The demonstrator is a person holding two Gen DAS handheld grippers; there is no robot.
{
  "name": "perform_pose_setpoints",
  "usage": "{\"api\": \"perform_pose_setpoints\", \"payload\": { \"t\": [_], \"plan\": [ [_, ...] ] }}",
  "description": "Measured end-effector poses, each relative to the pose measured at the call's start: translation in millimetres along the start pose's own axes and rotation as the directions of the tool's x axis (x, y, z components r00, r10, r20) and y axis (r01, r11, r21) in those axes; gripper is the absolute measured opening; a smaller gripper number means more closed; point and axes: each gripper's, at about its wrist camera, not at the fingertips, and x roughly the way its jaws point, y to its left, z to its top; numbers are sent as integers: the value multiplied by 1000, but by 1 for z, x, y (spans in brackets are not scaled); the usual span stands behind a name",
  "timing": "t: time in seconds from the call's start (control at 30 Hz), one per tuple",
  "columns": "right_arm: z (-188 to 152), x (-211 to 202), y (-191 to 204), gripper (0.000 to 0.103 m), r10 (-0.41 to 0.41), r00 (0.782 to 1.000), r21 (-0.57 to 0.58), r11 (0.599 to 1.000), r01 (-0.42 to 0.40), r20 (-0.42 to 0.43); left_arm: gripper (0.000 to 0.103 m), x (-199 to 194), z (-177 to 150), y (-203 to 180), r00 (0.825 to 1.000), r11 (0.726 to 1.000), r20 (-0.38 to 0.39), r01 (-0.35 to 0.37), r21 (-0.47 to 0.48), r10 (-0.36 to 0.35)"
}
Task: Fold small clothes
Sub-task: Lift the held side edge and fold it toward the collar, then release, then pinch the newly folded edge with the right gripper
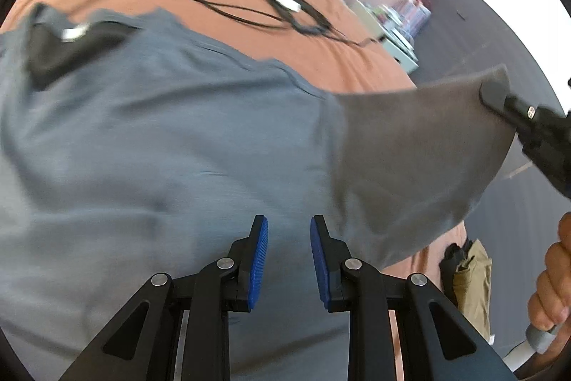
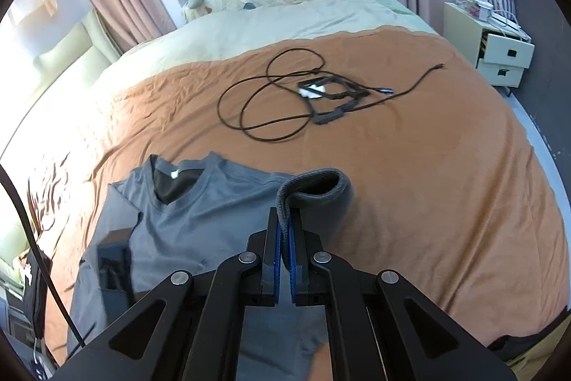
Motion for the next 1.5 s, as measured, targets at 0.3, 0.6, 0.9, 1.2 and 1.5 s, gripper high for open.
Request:
{"api": "perform_pose_setpoints", "payload": {
  "t": [0.3,0.6,0.9,1.2,1.5],
  "plan": [
    [4,40,56,0,1,997,-76,997,-6,-74,26,-69,4,65,993,995,70,-96,-36,98],
    [-13,106,87,10,115,972,-15,993,-121,-205,28,-84,-4,110,988,987,58,-142,-72,146],
    [5,75,45,71,112,988,21,994,-111,-107,48,-69,6,94,988,989,59,-142,-46,145],
    [-17,64,-5,72,44,993,61,997,-38,-109,50,-35,22,68,986,987,38,-160,-31,161],
    [-35,91,-17,48,105,983,72,993,-95,-148,50,-12,42,67,973,974,40,-228,-4,228]
  ]
}}
